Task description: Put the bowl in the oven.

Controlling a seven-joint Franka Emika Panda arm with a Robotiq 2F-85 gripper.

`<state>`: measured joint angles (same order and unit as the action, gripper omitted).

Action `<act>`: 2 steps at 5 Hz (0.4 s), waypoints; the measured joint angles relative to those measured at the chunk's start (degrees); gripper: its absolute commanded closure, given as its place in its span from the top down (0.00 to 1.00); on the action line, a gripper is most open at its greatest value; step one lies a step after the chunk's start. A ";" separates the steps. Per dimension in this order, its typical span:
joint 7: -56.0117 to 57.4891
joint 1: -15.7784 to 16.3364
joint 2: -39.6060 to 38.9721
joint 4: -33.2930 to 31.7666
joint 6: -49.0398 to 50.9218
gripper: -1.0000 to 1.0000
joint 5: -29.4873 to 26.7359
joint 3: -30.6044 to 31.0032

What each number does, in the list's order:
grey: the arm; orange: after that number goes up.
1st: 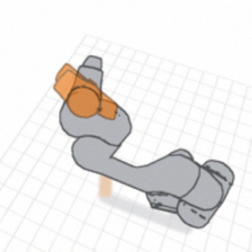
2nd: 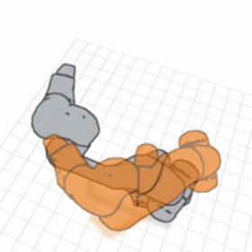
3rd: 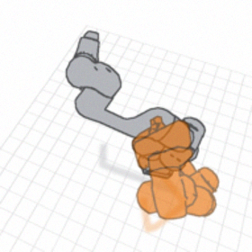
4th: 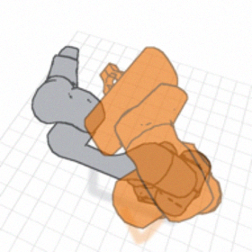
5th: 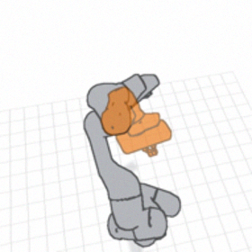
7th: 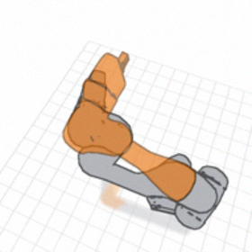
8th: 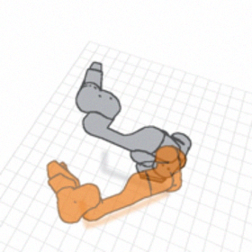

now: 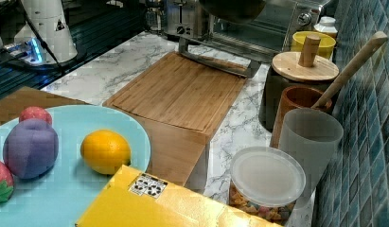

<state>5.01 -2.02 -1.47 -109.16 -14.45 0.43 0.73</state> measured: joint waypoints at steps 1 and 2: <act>0.01 -0.41 0.00 -0.56 0.04 0.00 0.07 0.47; 2.63 -0.35 -0.01 -1.85 -2.01 0.00 0.04 0.46</act>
<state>7.64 -2.38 -1.47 -111.01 -16.46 0.47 1.19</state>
